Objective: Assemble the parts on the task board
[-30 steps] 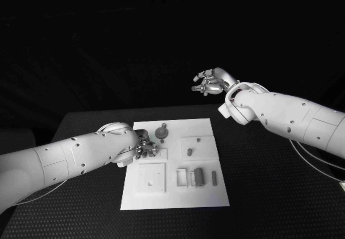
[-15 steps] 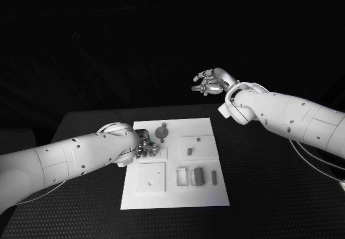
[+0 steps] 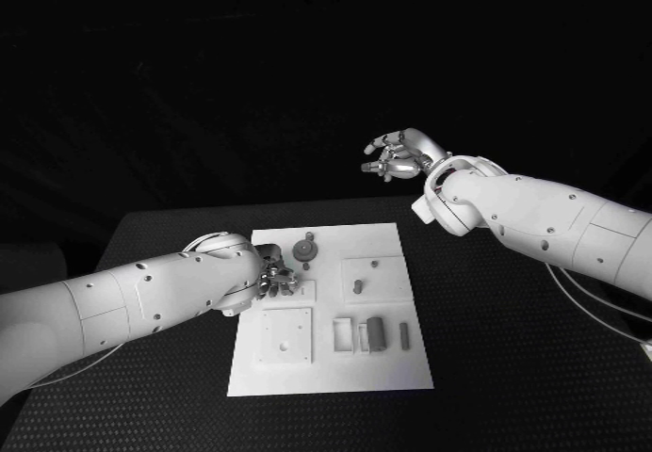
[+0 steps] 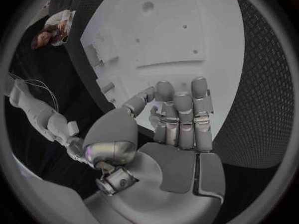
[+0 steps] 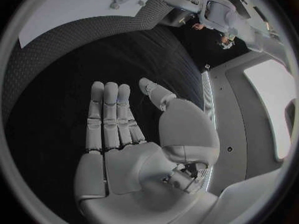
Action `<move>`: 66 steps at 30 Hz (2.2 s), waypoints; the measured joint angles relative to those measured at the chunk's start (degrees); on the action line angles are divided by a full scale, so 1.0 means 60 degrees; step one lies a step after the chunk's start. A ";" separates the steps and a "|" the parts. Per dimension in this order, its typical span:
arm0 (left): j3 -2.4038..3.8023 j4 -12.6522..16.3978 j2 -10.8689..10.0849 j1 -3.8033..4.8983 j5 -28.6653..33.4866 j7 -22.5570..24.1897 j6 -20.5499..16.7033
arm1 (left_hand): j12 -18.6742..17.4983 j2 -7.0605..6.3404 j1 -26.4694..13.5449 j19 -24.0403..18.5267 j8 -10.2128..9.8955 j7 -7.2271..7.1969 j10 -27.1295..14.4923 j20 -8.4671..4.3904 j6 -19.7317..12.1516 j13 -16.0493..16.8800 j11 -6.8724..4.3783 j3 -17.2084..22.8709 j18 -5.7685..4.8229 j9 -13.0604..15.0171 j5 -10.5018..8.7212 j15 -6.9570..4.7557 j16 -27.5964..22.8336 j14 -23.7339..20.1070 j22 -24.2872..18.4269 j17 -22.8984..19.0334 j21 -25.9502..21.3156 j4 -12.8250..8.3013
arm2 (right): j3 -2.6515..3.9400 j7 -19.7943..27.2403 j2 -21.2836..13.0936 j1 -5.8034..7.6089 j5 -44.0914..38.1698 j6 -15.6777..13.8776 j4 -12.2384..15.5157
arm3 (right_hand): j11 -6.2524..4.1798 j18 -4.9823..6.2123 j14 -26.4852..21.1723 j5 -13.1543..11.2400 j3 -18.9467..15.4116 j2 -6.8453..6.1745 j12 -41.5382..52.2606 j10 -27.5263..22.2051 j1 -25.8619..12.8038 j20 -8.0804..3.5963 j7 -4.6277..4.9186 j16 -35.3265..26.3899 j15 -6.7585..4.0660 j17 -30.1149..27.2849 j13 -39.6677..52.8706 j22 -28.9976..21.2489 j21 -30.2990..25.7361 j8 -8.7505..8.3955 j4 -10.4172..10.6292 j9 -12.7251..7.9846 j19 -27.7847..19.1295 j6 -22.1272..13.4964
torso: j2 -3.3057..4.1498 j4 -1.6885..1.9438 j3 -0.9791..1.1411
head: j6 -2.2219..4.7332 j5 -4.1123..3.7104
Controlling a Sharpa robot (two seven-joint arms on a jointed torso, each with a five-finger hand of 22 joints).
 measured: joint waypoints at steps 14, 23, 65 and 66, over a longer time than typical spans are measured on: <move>-0.0002 0.0001 -0.0004 -0.0005 -0.0003 -0.0003 -0.0031 | -0.0001 0.0000 0.0000 0.0003 0.0020 0.0005 0.0000 0.0000 0.0027 -0.0008 -0.0001 0.0009 0.0000 -0.0001 -0.0037 -0.0001 0.0036 0.0001 0.0007 -0.0022 0.0000 0.0035 | 0.0000 0.0001 -0.0008 -0.0006 0.0002 0.0006 -0.0003 | 0.0000 0.0000 0.0000 0.0000 -0.0027 0.0000 0.0000 0.0000 0.0000 0.0000 0.0002 -0.0037 0.0000 0.0019 -0.0010 0.0000 0.0000 0.0000 0.0027 -0.0008 0.0000 -0.0002 | 0.0000 0.0000 0.0000 | 0.0002 -0.0001; 0.0011 -0.0036 0.0024 -0.0019 -0.0006 -0.0023 -0.0008 | 0.0000 0.0000 0.0000 0.0005 0.0041 0.0008 0.0000 0.0001 0.0031 -0.0015 -0.0001 0.0028 0.0000 0.0000 -0.0072 -0.0001 0.0036 0.0001 0.0005 -0.0048 0.0000 0.0017 | 0.0000 0.0001 -0.0013 -0.0006 0.0002 0.0016 -0.0001 | 0.0000 0.0000 0.0000 0.0000 -0.0027 0.0000 0.0000 0.0000 0.0000 0.0000 0.0004 -0.0037 0.0000 0.0018 -0.0010 0.0000 0.0000 0.0000 0.0027 -0.0008 0.0000 -0.0004 | -0.0001 0.0002 0.0002 | 0.0001 0.0007; 0.0045 -0.0039 0.0019 -0.0080 -0.0370 0.0040 -0.0011 | 0.0111 -0.0080 -0.0122 0.0070 -0.0044 -0.0100 0.0004 -0.0106 0.0229 -0.0195 -0.0004 0.0008 -0.0001 0.0066 -0.0183 0.0037 0.0483 -0.0042 0.0001 -0.0734 0.0000 0.0123 | 0.0000 0.0005 -0.0032 -0.0064 0.0012 0.0045 -0.0028 | 0.0000 0.0000 0.0000 0.0000 -0.0026 0.0000 0.0037 0.0000 0.0000 0.0000 0.0001 -0.0037 -0.0001 0.0043 -0.0033 0.0009 0.0000 0.0000 0.0026 -0.0015 0.0000 -0.0001 | -0.0002 0.0002 -0.0003 | -0.0057 0.0000; 0.0045 -0.0038 0.0018 -0.0081 -0.0375 0.0042 -0.0011 | 0.0111 -0.0080 -0.0122 0.0070 -0.0051 -0.0100 0.0004 -0.0106 0.0228 -0.0201 -0.0004 0.0008 -0.0001 0.0070 -0.0183 0.0037 0.0507 -0.0042 0.0001 -0.0755 0.0000 0.0123 | 0.0000 0.0005 -0.0032 -0.0065 0.0012 0.0045 -0.0028 | 0.0000 0.0001 -0.0001 0.0000 -0.0026 0.0000 0.0037 -0.0001 0.0000 0.0000 0.0001 -0.0037 -0.0001 0.0043 -0.0040 0.0009 0.0000 0.0000 0.0026 -0.0014 0.0000 -0.0001 | -0.0002 0.0002 -0.0003 | -0.0059 0.0000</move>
